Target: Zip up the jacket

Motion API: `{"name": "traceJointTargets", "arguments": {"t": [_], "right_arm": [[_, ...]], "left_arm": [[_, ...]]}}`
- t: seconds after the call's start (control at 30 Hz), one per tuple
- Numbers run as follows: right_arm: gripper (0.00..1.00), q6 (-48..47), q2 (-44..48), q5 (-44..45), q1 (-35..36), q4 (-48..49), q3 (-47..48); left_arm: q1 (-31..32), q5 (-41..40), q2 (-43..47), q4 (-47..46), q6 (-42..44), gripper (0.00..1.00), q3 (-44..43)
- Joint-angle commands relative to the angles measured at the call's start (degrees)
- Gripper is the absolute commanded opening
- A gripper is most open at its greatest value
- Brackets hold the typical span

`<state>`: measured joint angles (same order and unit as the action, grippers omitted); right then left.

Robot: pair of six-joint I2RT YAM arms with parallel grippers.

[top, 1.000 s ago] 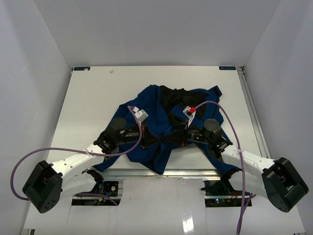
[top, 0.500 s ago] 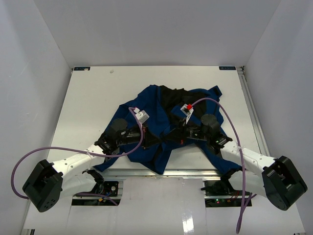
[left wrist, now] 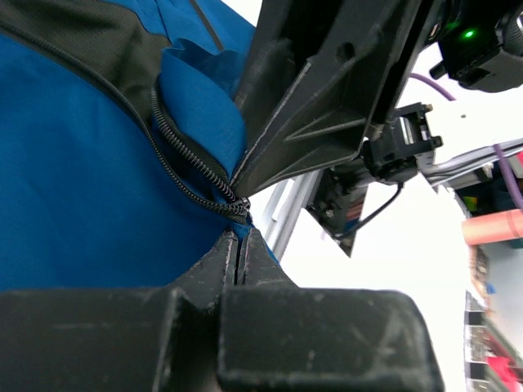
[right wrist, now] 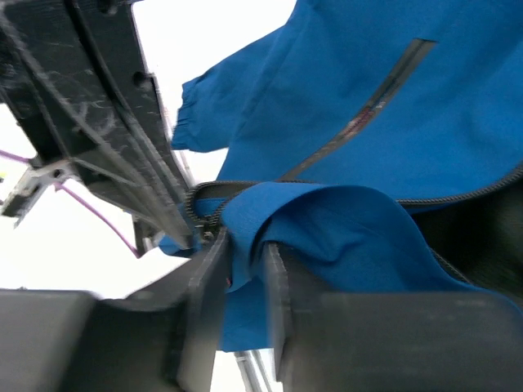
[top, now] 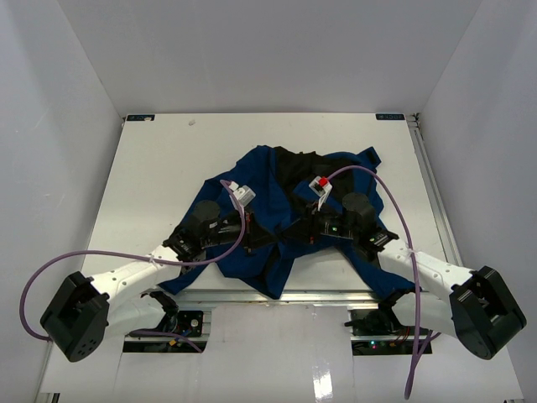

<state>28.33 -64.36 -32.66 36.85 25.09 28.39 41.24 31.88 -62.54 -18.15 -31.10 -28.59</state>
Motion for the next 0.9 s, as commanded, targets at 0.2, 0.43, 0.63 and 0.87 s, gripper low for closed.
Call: {"name": "traceJointTargets", "arguments": {"t": [0.2, 0.43, 0.63, 0.87], "right_arm": [[0.49, -5.32, 6.49, 10.81, -0.64, -9.42, 2.84], [0.59, -7.39, 14.07, 16.01, -0.38, -18.94, 5.35], [0.62, -10.77, 20.11, 22.13, 0.45, -25.48, 6.41], [0.63, -20.06, 17.19, 44.82, 16.07, -34.14, 13.27]], "left_arm": [[-2.66, 5.48, 2.69, 4.80, -5.46, 0.00, -3.32], [-2.83, 6.01, 3.47, 6.36, -5.38, 0.00, -3.49], [-2.78, 7.29, 3.00, 5.69, -5.80, 0.00, -3.40], [-2.84, 8.09, 2.60, 4.95, -6.36, 0.00, -3.02]]}}
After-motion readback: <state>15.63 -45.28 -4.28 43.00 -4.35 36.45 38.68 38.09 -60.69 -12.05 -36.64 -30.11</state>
